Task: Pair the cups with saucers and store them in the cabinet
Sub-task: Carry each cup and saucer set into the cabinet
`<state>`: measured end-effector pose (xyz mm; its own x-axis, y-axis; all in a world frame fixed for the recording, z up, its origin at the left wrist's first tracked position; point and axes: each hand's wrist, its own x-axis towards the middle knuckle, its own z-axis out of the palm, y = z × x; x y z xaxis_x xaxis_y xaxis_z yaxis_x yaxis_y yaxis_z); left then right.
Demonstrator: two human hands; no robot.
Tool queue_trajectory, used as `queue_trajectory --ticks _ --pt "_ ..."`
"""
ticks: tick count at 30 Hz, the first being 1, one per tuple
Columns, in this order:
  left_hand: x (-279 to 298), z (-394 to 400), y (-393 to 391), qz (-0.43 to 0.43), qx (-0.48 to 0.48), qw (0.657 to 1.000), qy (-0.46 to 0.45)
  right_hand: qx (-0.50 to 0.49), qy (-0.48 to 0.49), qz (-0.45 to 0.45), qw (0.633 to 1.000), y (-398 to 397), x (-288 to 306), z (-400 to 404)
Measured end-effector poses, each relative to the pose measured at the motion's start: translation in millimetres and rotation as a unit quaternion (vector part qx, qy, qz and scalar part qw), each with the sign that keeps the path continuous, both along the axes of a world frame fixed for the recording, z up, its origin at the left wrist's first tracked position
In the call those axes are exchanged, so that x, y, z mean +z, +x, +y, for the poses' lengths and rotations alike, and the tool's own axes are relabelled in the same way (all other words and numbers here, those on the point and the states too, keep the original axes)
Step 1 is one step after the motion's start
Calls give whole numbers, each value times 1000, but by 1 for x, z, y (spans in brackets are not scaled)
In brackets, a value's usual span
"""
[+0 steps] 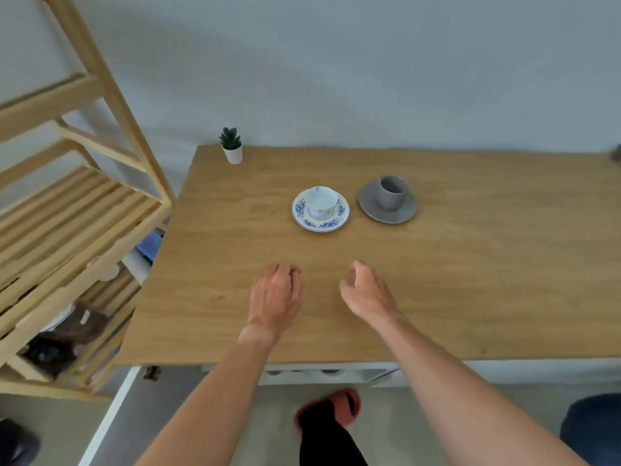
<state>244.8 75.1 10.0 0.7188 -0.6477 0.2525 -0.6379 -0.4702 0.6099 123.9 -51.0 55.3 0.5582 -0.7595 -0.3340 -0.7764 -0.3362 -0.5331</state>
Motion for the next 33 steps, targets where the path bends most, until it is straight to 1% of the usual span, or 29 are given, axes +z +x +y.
queue_trajectory --ticks 4,6,8,12,16,19,21,23,26,33 --pt "-5 -56 32 56 50 997 26 -58 56 -34 996 41 -13 -52" --pt "-11 -82 49 59 68 994 55 -79 69 -43 994 66 -20 -76" --pt "-15 -105 65 74 80 992 57 -88 79 -63 991 90 -28 -95" --pt "-21 -143 93 108 72 991 40 -139 114 -97 979 123 -38 -123" --pt "-26 -161 111 102 57 993 36 -181 167 -135 960 140 -42 -136" --pt "-27 -169 121 132 43 990 20 -203 234 -187 932 146 -46 -138" --pt "-25 -172 125 156 40 987 6 -208 271 -201 918 147 -47 -139" --pt "-24 -171 124 174 37 984 -15 -207 289 -197 914 145 -47 -140" --pt "-23 -162 116 177 44 983 -32 -207 297 -180 915 140 -47 -137" --pt "-13 -113 78 237 75 968 -19 -184 240 -172 937 113 -49 -89"
